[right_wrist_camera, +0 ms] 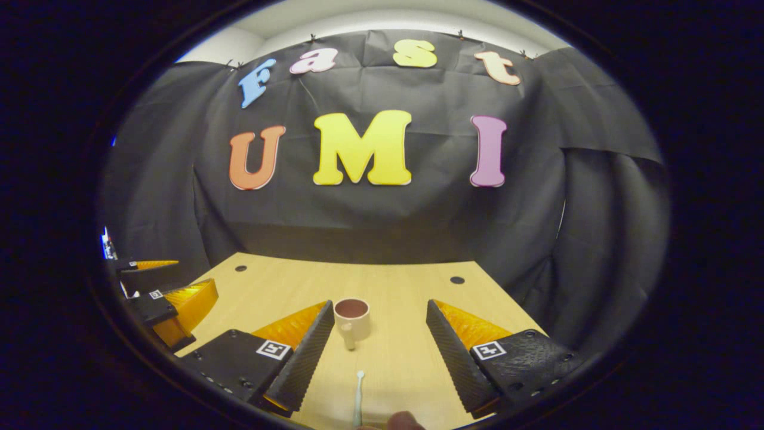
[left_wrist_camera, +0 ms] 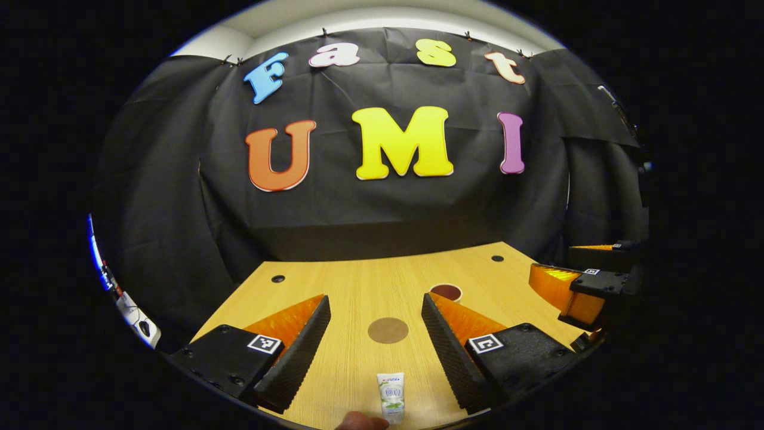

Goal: Put the toothbrush and toothpaste on the desktop into the cup, then pick up the cup and place it on the coaster on the desktop.

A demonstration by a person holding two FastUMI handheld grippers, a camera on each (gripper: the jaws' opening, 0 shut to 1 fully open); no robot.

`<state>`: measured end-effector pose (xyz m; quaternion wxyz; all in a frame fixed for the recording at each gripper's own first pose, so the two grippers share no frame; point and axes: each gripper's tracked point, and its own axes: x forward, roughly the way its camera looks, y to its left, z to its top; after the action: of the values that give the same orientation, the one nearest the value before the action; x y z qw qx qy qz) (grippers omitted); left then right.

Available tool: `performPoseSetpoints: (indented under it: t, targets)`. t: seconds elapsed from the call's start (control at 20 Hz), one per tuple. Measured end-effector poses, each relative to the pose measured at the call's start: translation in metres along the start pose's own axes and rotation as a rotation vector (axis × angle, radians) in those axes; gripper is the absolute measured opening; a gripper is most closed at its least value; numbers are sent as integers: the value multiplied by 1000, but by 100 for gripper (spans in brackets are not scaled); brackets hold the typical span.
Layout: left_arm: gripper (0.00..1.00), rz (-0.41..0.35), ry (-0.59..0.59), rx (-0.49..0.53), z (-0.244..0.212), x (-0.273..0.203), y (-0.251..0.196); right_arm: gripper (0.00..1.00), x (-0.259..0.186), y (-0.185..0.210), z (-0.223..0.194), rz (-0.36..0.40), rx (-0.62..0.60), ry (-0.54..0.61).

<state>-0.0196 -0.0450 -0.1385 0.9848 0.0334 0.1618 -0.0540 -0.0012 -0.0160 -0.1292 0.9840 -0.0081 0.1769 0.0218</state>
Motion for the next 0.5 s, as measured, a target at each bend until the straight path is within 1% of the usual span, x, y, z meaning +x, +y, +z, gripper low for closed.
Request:
performPoseSetpoints:
  t: [0.1,0.15,0.25,0.3,0.4,0.45,0.5]
  targets:
    - [98,-18,59,-7,-22,1,-6,93,5,-2,-29,4,-3,87]
    - [98,-24,91,-13,-34,0,-9,96,5,-3,-41,7,1,125]
    - [98,-34,163,-30,-60,-1,-15,95,7,1,-62,19,-2,190]
    - [98,-37,198,-39,-73,-3,-18,96,8,3,-72,30,-10,219]
    - [98,-42,266,-58,-96,-6,-23,95,8,9,-87,50,-24,266]
    - [98,-44,298,-65,-106,-9,-26,96,9,13,-95,61,-26,287]
    - [99,-45,326,-72,-114,-12,-28,95,10,16,-101,71,-28,308]
